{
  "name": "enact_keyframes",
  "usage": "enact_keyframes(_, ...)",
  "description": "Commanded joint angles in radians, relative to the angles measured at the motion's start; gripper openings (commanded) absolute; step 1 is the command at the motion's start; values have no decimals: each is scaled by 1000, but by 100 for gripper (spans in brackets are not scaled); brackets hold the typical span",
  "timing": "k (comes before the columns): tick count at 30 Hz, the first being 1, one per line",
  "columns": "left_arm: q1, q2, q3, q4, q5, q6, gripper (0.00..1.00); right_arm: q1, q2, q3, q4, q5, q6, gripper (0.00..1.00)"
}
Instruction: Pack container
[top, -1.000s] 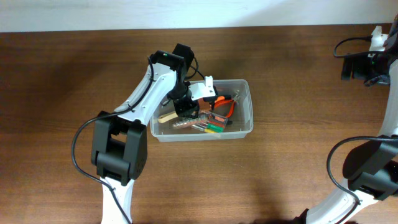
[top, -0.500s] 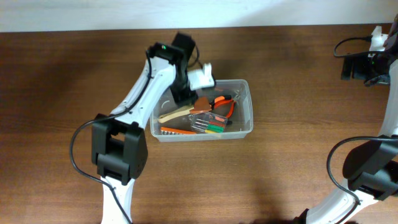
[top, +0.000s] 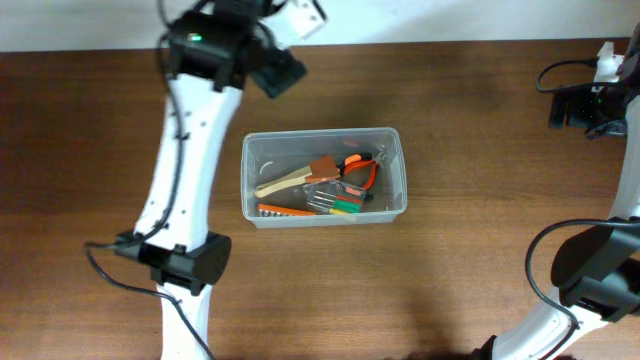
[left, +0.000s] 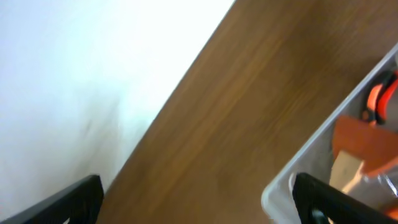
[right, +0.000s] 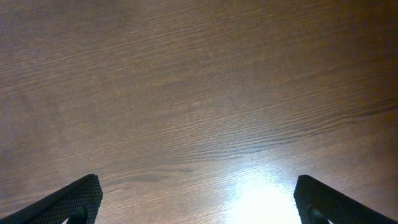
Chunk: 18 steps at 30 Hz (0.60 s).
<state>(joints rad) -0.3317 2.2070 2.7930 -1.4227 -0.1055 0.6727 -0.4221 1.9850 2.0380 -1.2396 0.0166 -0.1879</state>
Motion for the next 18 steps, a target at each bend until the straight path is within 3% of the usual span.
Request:
enact_keyframes(1,66,-49,93,-83,-23,-75,99,3,4,-5,2,-6,-3,99)
enact_keyframes(8,174,-177,192,-265,8,-115,99,3,4,-5,2,-6,-3,99)
enact_keyframes(10,202,-249,188,-265,45,-219,99,3,4,-5,2,-6,-3,99)
enact_keyframes(14,219,-381,167,-265,159,-297,99,3,4,-5,2,-6,-3,99)
enact_keyframes(18,214,-529,94,-265,170,-372,99,3,4,-5,2,-6,-3,99)
